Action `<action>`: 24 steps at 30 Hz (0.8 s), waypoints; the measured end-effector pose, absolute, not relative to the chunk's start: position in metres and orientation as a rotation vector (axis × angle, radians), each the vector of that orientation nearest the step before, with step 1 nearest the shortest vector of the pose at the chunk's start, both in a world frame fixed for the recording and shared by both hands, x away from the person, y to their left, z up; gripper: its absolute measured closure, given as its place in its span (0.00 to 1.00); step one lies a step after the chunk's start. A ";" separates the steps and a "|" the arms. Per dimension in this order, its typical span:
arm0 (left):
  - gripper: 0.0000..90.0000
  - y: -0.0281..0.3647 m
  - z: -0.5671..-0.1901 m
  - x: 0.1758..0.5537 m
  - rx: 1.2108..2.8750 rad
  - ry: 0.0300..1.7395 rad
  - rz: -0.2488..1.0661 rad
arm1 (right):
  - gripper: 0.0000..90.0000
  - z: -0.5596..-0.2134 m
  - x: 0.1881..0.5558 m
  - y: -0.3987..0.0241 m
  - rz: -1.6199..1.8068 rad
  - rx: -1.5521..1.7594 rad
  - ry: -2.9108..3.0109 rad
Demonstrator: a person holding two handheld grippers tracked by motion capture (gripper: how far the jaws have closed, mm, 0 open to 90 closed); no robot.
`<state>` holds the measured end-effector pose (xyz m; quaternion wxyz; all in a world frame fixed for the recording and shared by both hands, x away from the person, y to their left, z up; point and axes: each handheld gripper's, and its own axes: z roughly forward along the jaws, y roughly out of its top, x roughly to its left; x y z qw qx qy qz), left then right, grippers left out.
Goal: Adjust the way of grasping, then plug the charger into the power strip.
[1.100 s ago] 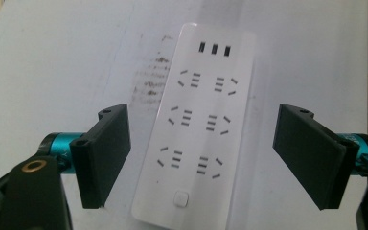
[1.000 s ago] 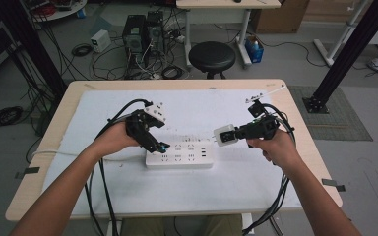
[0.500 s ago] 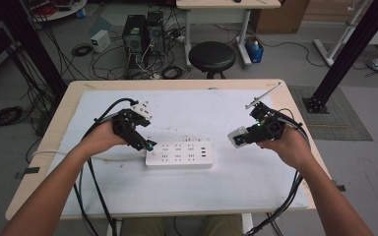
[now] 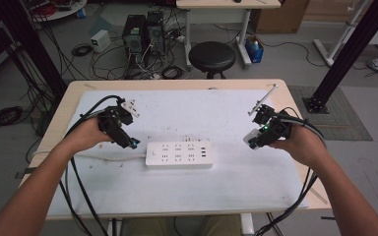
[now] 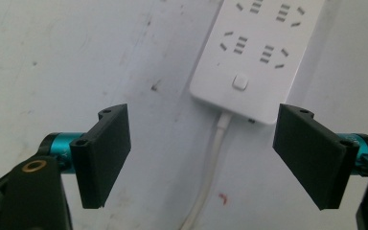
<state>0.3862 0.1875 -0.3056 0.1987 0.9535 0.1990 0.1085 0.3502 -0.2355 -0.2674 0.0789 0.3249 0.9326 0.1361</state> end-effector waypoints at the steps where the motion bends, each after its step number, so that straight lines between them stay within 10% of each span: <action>1: 0.23 0.190 -0.305 0.386 2.668 0.562 0.304 | 0.69 -0.268 0.351 -0.236 0.399 0.962 2.797; 24: 0.23 0.214 -0.299 0.381 2.738 0.547 0.366 | 0.69 -0.268 0.357 -0.235 0.235 0.826 2.819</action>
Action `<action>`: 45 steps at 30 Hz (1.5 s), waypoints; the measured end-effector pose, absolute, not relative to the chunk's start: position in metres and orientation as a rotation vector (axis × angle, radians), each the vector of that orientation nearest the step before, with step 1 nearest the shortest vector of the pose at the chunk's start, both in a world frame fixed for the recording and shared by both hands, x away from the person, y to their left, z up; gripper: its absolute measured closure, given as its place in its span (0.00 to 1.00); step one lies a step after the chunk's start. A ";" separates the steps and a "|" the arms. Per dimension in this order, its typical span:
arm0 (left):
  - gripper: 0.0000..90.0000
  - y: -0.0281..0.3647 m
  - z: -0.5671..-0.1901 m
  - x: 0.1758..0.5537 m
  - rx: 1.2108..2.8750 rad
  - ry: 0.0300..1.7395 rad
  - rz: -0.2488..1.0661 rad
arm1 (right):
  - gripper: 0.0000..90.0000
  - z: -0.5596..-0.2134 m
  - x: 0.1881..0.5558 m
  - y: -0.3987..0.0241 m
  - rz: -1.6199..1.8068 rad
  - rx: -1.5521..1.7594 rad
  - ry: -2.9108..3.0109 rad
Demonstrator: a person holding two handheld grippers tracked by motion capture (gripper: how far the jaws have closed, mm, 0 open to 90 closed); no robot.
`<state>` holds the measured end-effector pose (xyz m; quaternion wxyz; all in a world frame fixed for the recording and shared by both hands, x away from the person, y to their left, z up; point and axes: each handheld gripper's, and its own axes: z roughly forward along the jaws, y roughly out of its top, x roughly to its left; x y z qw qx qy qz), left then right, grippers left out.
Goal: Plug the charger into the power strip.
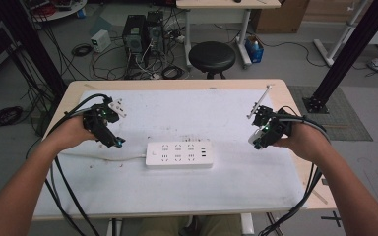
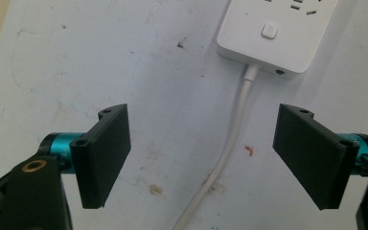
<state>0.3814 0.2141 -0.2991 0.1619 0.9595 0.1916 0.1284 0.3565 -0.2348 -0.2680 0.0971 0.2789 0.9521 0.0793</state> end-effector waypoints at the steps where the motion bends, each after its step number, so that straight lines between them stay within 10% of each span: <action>1: 0.23 0.215 -0.299 0.381 2.740 0.541 0.366 | 0.69 -0.267 0.357 -0.234 0.239 0.813 2.818; 45: 0.23 0.221 -0.319 0.378 2.728 0.540 0.310 | 0.69 -0.313 0.404 -0.071 0.219 0.249 3.007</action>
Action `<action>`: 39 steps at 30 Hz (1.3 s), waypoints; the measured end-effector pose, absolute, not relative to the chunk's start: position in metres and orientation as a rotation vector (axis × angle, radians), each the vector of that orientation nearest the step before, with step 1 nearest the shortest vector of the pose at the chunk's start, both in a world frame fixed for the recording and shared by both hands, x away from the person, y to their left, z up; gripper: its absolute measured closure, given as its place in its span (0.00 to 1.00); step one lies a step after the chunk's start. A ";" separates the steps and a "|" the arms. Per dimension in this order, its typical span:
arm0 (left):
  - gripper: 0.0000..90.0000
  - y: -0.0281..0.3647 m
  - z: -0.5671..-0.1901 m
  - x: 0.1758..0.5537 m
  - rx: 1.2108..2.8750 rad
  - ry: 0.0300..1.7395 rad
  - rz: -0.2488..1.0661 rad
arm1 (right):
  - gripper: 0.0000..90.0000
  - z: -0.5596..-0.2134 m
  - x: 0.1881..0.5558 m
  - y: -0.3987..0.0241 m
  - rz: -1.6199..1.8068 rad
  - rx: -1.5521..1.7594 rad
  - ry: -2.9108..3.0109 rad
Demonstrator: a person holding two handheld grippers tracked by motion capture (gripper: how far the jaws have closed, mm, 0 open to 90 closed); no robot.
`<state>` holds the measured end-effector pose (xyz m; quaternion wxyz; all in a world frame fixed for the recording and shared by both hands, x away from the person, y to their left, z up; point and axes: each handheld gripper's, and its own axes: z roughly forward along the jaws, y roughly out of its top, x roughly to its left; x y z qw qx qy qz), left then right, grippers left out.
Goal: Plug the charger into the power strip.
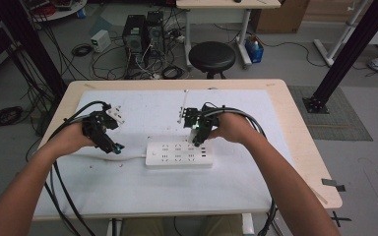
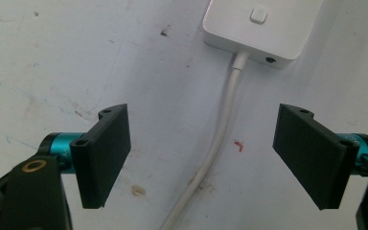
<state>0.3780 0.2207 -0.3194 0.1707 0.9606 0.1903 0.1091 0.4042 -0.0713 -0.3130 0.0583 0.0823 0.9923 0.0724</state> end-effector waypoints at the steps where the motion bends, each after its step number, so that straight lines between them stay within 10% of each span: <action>1: 0.23 0.221 -0.320 0.378 2.733 0.540 0.310 | 0.69 -0.316 0.406 -0.069 0.213 0.236 3.014; 39: 0.23 0.235 -0.334 0.383 2.673 0.617 0.299 | 0.69 -0.348 0.421 -0.055 0.109 0.126 3.047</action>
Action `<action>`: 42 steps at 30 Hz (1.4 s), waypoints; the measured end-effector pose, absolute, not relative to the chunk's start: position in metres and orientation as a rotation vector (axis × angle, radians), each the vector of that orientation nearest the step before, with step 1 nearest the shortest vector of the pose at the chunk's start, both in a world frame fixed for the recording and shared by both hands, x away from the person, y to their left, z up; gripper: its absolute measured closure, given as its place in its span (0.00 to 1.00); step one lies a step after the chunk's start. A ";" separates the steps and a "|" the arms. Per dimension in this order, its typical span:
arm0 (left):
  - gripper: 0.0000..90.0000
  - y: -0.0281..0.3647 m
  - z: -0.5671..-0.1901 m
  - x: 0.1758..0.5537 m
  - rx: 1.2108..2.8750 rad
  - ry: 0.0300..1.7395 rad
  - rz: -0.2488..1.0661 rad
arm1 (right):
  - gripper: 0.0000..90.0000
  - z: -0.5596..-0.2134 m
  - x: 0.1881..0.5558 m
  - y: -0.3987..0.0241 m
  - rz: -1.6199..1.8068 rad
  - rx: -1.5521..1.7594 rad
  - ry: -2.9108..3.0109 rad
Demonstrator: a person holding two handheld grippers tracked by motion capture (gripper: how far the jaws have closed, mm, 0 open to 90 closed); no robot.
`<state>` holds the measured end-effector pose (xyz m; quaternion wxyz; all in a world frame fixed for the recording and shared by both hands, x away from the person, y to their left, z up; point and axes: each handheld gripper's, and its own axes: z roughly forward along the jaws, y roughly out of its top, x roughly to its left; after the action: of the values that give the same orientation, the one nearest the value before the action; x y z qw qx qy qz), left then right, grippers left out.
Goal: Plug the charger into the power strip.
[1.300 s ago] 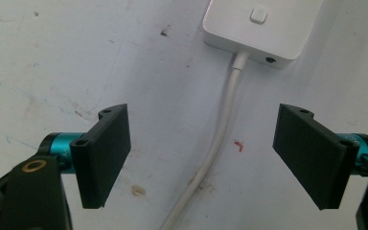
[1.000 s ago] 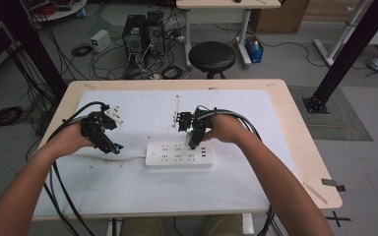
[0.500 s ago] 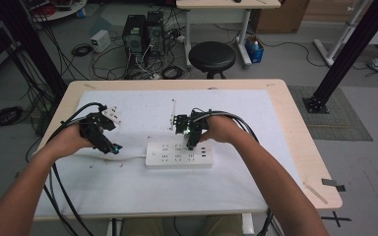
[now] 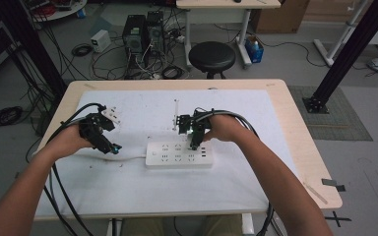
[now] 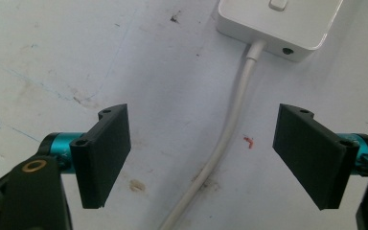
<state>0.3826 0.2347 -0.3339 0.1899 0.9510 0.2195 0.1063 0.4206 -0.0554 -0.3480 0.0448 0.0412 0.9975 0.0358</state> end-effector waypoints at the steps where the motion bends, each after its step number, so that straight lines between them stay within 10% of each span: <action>1: 0.23 0.234 -0.334 0.383 2.678 0.613 0.296 | 0.69 -0.348 0.420 -0.054 0.110 0.135 3.056; 42: 0.23 0.238 -0.343 0.386 2.650 0.639 0.308 | 0.69 -0.365 0.425 -0.027 -0.121 -0.020 3.088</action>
<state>0.3856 0.2376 -0.3434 0.1979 0.9469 0.2283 0.1101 0.4250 -0.0270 -0.3651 0.0258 -0.0065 0.9989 -0.0392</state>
